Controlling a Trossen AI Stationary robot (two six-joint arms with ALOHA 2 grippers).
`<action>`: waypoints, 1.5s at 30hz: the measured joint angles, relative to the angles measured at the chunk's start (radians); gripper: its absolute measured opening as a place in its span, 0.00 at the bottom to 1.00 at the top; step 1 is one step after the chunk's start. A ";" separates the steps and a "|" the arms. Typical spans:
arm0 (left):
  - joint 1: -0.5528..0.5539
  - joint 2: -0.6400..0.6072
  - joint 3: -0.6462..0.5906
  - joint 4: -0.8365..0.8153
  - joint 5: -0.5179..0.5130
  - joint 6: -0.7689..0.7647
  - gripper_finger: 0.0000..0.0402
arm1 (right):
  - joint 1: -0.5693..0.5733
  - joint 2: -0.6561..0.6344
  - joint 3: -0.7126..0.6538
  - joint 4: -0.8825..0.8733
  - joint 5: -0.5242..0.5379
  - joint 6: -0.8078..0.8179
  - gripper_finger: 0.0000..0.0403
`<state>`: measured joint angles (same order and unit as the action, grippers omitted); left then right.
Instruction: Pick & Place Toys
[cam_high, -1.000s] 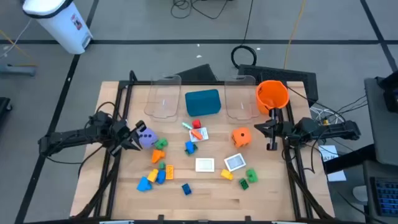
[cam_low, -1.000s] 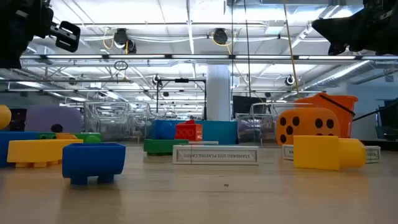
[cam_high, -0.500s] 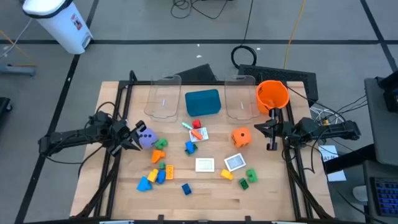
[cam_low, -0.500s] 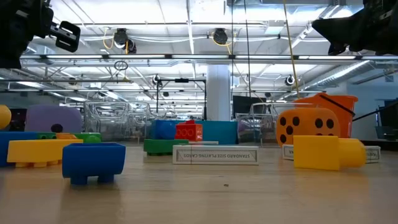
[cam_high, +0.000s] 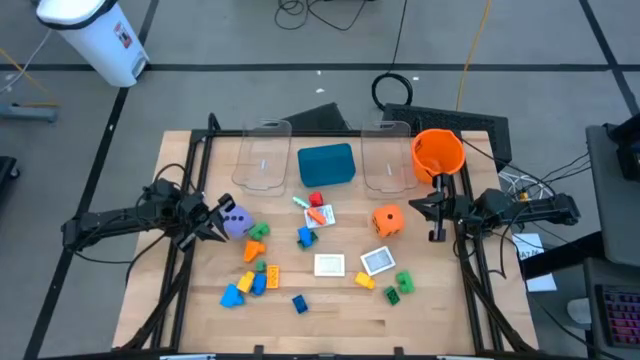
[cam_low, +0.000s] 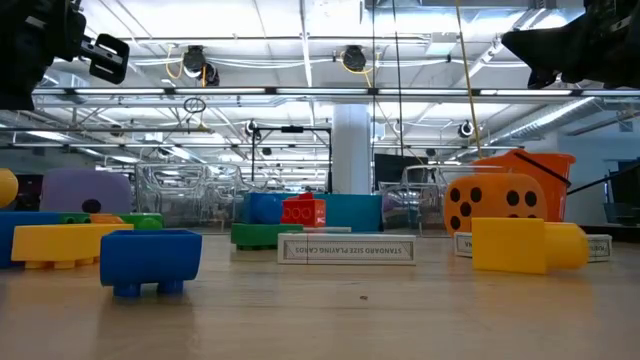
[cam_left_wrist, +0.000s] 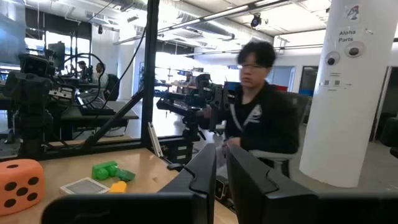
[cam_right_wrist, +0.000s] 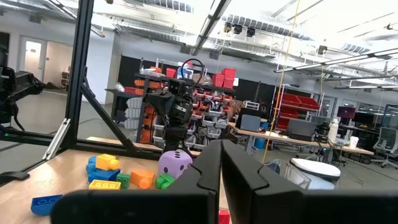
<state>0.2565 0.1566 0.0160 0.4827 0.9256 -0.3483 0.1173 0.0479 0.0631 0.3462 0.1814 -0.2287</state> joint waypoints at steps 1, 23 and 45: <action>0.000 0.000 0.000 0.000 0.000 0.000 0.12 | 0.000 0.000 0.000 0.000 0.000 0.000 0.02; 0.000 0.000 0.000 0.000 0.000 0.000 0.12 | 0.000 0.000 0.000 0.001 0.000 0.222 0.02; -0.001 0.000 0.000 0.017 -0.100 -0.064 0.12 | 0.002 0.530 0.003 0.345 0.006 0.579 0.02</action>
<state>0.2558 0.1570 0.0158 0.4995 0.8253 -0.4122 0.1192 0.5781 0.0665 0.6908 0.1875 0.3499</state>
